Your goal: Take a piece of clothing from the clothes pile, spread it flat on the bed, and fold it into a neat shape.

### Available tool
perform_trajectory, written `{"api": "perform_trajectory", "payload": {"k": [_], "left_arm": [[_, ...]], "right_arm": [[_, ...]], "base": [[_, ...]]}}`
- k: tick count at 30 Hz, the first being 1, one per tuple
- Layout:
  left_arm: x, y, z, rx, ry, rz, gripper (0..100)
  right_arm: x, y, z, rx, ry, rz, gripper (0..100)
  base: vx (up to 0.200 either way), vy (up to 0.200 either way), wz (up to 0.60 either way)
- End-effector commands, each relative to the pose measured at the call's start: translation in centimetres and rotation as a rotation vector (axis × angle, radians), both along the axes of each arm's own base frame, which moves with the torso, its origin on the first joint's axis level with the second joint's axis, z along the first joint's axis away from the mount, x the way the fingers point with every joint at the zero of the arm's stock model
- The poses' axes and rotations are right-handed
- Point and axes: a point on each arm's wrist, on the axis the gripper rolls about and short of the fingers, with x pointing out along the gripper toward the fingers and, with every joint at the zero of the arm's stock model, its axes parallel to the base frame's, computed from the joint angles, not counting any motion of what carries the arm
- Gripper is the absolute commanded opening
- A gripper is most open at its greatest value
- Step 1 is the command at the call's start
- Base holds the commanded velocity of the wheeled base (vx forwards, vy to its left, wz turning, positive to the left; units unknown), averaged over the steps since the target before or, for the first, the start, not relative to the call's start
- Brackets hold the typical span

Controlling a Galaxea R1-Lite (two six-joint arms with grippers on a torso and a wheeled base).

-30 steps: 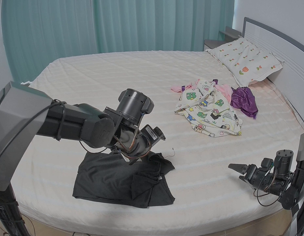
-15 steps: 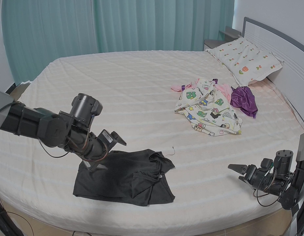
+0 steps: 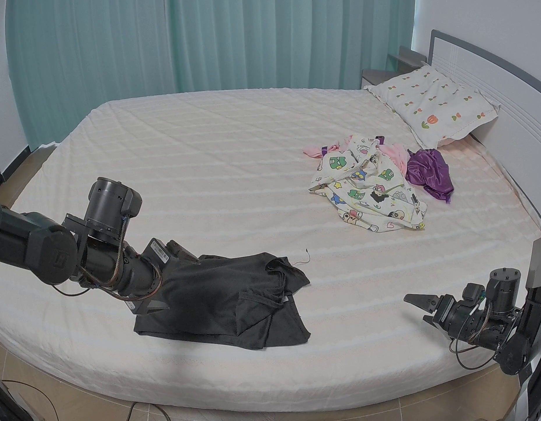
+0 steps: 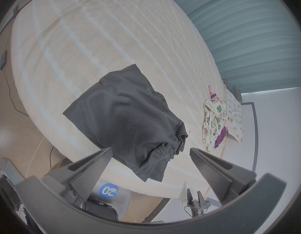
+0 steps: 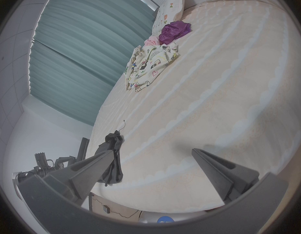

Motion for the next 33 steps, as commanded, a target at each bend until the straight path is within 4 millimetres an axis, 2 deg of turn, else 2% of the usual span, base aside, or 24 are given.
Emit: {"api": "perform_trajectory", "payload": {"k": [1, 9, 12, 18, 25, 33], "left_arm": [[-0.2, 0.3, 0.2, -0.008, -0.002, 0.003, 100], [0.9, 2.6, 0.2, -0.086, 0.016, 0.019, 100], [0.9, 2.7, 0.2, -0.087, 0.016, 0.020, 100], [1.1, 3.2, 0.3, -0.092, 0.012, 0.037, 100], [1.5, 3.4, -0.5, -0.099, 0.040, 0.036, 100], [1.5, 3.4, -0.7, -0.118, 0.054, 0.019, 100]], "right_arm": [[-0.1, 0.1, 0.0, 0.000, -0.001, 0.007, 100], [-0.1, 0.5, 0.3, -0.004, -0.026, 0.020, 100], [-0.1, 1.0, 0.5, -0.005, -0.035, 0.037, 100], [0.4, 2.6, 0.8, -0.021, -0.078, 0.065, 100], [1.9, 5.4, 0.0, -0.057, -0.107, 0.079, 100], [3.5, 8.4, -0.1, -0.154, -0.118, 0.105, 100]], "base": [[0.000, 0.200, 0.00], [0.000, 0.200, 0.00], [0.000, 0.200, 0.00], [0.000, 0.200, 0.00], [0.000, 0.200, 0.00], [0.000, 0.200, 0.00]]}}
